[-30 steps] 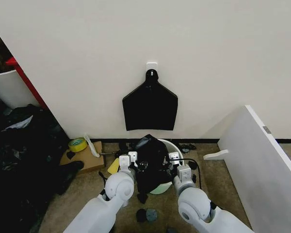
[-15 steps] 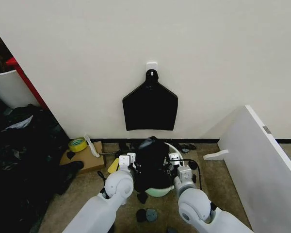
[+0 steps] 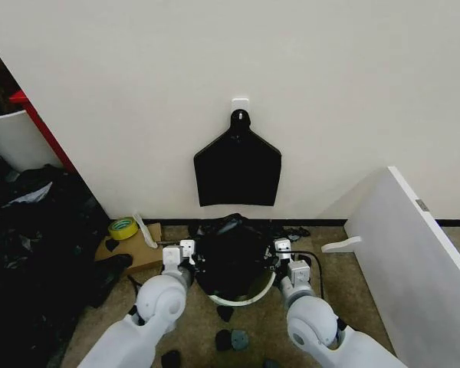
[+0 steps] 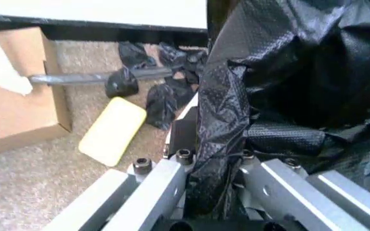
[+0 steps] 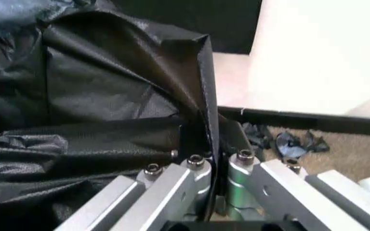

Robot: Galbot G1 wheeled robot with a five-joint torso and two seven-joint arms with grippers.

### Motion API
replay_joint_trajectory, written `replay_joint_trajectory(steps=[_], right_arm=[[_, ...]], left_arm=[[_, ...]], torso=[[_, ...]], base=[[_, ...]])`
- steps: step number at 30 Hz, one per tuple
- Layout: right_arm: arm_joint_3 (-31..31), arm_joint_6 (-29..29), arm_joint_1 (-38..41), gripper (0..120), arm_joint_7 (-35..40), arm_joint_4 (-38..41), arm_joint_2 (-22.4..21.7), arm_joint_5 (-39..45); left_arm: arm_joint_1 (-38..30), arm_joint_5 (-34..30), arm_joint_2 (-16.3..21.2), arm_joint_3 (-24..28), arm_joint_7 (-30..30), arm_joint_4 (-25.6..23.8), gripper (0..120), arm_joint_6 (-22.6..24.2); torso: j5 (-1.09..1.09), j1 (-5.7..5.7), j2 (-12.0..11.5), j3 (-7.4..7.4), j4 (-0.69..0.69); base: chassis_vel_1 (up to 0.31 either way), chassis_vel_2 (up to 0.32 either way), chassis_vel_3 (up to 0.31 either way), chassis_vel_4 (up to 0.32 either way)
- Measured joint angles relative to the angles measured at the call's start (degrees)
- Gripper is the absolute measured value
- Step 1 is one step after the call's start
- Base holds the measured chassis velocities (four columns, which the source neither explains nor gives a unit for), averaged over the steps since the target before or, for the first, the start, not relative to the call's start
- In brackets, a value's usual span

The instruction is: Place the garbage bag over the trash bin.

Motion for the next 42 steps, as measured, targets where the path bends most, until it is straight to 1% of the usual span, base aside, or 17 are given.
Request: replay_joint_trajectory(steps=[4, 7, 8, 11, 12, 14, 15, 16, 19, 21, 23, 24, 31, 33, 38, 39, 42], right_arm=[[0.08, 0.43, -0.60, 0, -0.14, 0.99, -0.71, 2.33], [-0.64, 3.13, -2.29, 11, -3.41, 2.68, -1.67, 0.61], [-0.64, 3.13, -2.29, 11, -3.41, 2.68, -1.67, 0.61], [-1.44, 5.63, -4.15, 24, -7.04, 4.22, -3.04, -6.59], [-1.51, 5.79, -4.42, 26, -7.40, 4.38, -3.32, -7.79], [-1.67, 6.47, -5.75, 37, -9.02, 4.83, -4.87, -13.66], [-1.67, 6.93, -6.16, 41, -9.71, 4.84, -5.58, -16.02], [-1.67, 6.93, -6.16, 41, -9.71, 4.84, -5.58, -16.02], [-1.57, 10.91, -5.92, 54, -12.87, 3.88, -8.08, -27.75], [-1.48, 11.68, -4.92, 63, -14.31, 3.49, -8.61, -32.31], [-1.36, 11.67, -3.87, 69, -16.27, 3.14, -9.07, -34.25], [-1.36, 11.67, -3.87, 69, -16.27, 3.14, -9.07, -34.25], [-0.70, 9.30, 0.87, 98, -26.73, 0.95, -10.91, -35.45], [-0.66, 9.01, 1.35, 96, -27.25, 0.66, -10.84, -35.45], [-0.17, 8.73, 3.25, 75, -30.03, -1.27, -9.84, -38.26], [-0.17, 8.73, 3.25, 75, -30.03, -1.27, -9.84, -38.26], [-0.01, 9.17, 3.48, 64, -31.05, -1.79, -9.50, -39.59]], left_arm=[[0.92, 0.48, 0.71, -0.54, 0.19, -1.51, 1, -0.38], [1.49, 0.78, 0.91, -0.65, 0.22, -2.42, 1, -0.61], [1.49, 0.78, 0.91, -0.65, 0.22, -2.42, 1, -0.61], [1.59, 1.23, 0.68, -0.51, 0.33, -2.66, 1, -0.83], [1.59, 1.34, 0.65, -0.50, 0.34, -2.66, 1, -0.85], [1.59, 1.75, 0.61, -0.48, 0.39, -2.66, 1, -0.95], [1.64, 1.87, 0.64, -0.49, 0.42, -2.66, 1, -1.01], [1.64, 1.87, 0.64, -0.49, 0.42, -2.66, 1, -1.01], [3.07, 2.99, 1.05, -0.75, 0.61, -2.93, 1, -1.16], [3.61, 4.37, 1.35, -0.61, 1.05, -2.98, 1, -1.39], [3.88, 5.91, 1.71, -0.20, 1.60, -2.98, 1, -1.82], [3.88, 5.91, 1.71, -0.20, 1.60, -2.98, 1, -1.82], [4.82, 10.13, 2.92, 0.88, 3.01, -3.39, 1, -3.25], [4.94, 10.34, 2.97, 0.92, 3.05, -3.46, 1, -3.33], [5.50, 10.70, 3.02, 0.98, 3.10, -4.11, 1, -3.46], [5.50, 10.70, 3.02, 0.98, 3.10, -4.11, 1, -3.46], [5.79, 10.71, 3.01, 0.99, 3.10, -4.51, 1, -3.46]], torso=[[0.00, 0.00, 0.00, 0.00, 0.00], [0.01, 0.00, 0.00, 0.00, 0.00], [0.01, 0.00, 0.00, 0.00, 0.00], [0.00, 0.00, 0.00, 0.00, -0.01], [0.01, 0.00, 0.00, 0.00, -0.01], [0.00, 0.00, 0.00, 0.00, -0.01], [0.00, 0.00, 0.00, 0.00, -0.01], [0.00, 0.00, 0.00, 0.00, -0.01], [0.01, 0.00, 0.00, 0.00, 0.00], [0.01, 0.00, 0.00, 0.00, 0.00], [0.01, 0.00, 0.00, 0.00, 0.00], [0.01, 0.00, 0.00, 0.00, 0.00], [0.00, 0.00, 0.00, 0.00, 0.00], [0.00, 0.00, 0.00, 0.00, 0.00], [0.01, 0.00, 0.00, 0.00, 0.00], [0.01, 0.00, 0.00, 0.00, 0.00], [0.00, 0.00, 0.00, 0.00, 0.00]], base=[[0.000, 0.000, 0.000, 0.000], [0.000, 0.000, 0.000, 0.000], [0.000, 0.000, 0.000, 0.000], [0.000, 0.000, 0.000, 0.000], [0.000, 0.000, 0.000, 0.000], [0.000, 0.000, 0.000, 0.000], [0.000, 0.000, 0.000, 0.000], [0.000, 0.000, 0.000, 0.000], [0.000, 0.000, 0.000, 0.000], [0.000, 0.000, 0.000, 0.000], [0.000, 0.000, 0.000, 0.000], [0.000, 0.000, 0.000, 0.000], [0.000, 0.000, 0.000, 0.000], [0.000, 0.000, 0.000, 0.000], [0.000, 0.000, 0.000, 0.000], [0.000, 0.000, 0.000, 0.000], [0.000, 0.000, 0.000, 0.000]])
